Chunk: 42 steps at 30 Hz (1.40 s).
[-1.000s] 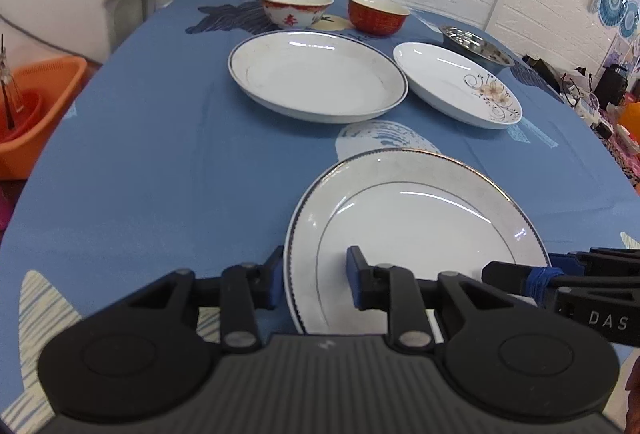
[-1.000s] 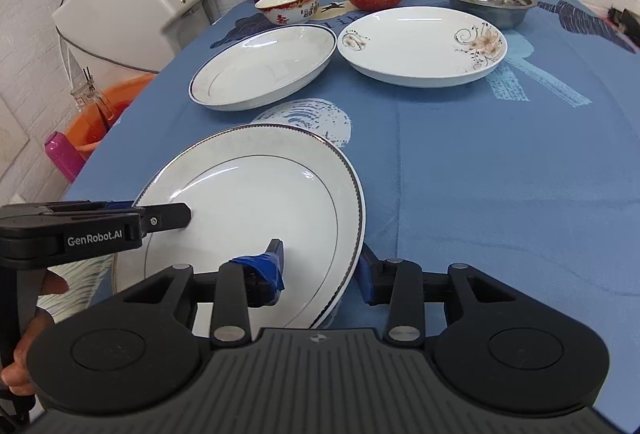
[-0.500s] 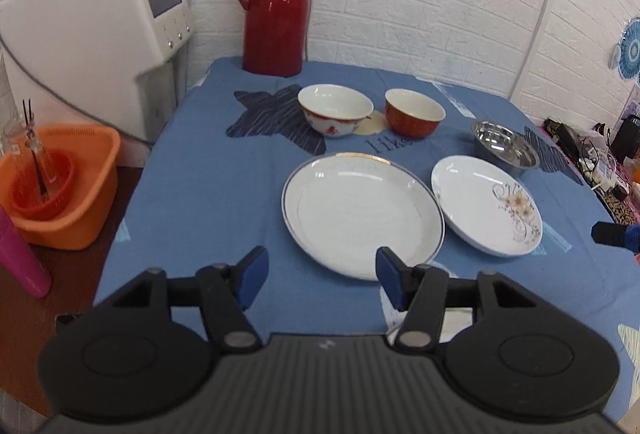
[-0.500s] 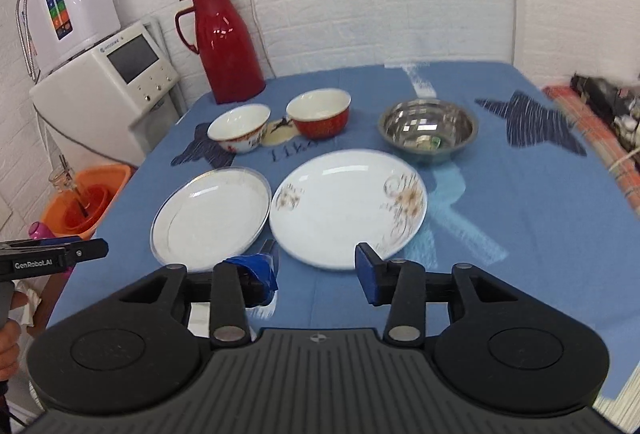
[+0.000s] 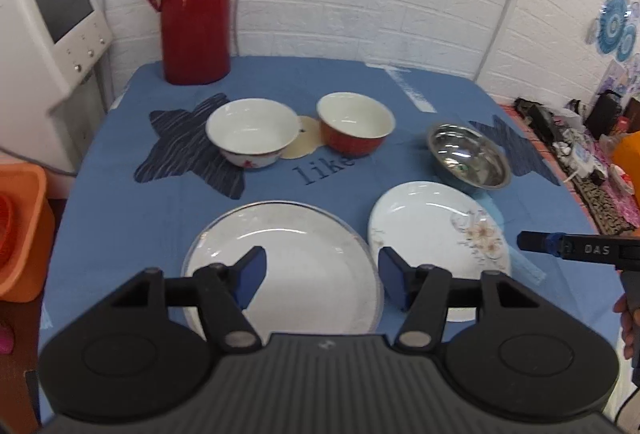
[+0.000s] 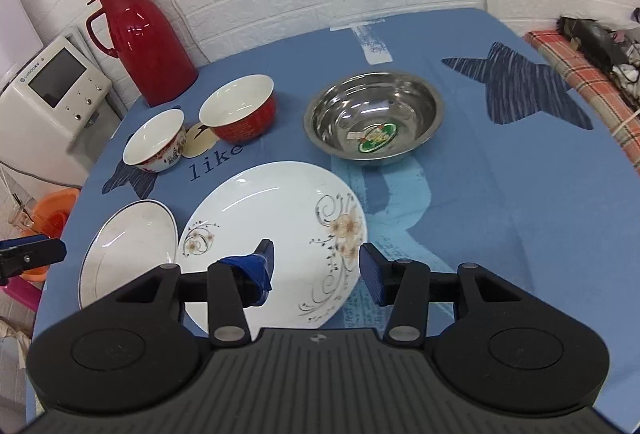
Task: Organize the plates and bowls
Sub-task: 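Lift the gold-rimmed plate with the right gripper toward the plain white plate, then lower the gold-rimmed plate onto the plain white plate and open the right gripper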
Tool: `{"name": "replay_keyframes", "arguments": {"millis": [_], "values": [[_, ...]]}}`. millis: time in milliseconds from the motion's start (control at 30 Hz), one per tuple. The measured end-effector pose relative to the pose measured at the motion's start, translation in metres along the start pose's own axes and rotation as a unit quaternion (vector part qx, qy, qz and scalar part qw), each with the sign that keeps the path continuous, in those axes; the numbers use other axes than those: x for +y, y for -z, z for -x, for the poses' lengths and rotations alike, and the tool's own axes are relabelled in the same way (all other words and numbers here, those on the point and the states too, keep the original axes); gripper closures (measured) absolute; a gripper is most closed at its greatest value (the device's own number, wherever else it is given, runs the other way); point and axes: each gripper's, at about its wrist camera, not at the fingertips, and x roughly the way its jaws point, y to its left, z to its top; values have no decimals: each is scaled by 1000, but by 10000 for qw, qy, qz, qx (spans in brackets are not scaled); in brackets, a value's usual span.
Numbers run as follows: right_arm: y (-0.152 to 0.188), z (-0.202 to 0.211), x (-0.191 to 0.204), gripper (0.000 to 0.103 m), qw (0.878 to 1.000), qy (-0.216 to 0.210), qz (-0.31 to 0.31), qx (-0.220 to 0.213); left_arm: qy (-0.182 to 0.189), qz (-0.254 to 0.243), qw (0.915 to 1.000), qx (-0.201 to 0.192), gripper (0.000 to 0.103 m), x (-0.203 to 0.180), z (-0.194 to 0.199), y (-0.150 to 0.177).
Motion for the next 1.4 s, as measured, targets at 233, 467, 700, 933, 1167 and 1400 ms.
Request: {"name": "replay_keyframes", "arguments": {"millis": [233,467,700,933,1167,1400], "values": [[-22,-53,99,70,9894,-882,1109,317,-546,548,9962,393,43,76,-20,19],[-30,-118,188,70,9553,-698,2798,650,-251,838,9936,720,43,96,-36,40],[-28,-142,183,66,9616,-713,2507,863,139,840,9927,857,43,90,-57,48],[-17,-129,181,64,9725,-851,1955,939,57,811,9929,872,43,99,-56,58],[11,-121,180,62,9654,-1071,1910,1418,-101,652,9946,804,43,100,-47,71],[24,-117,185,56,9570,-1060,2417,1207,-197,577,9953,754,45,93,-49,73]]}}
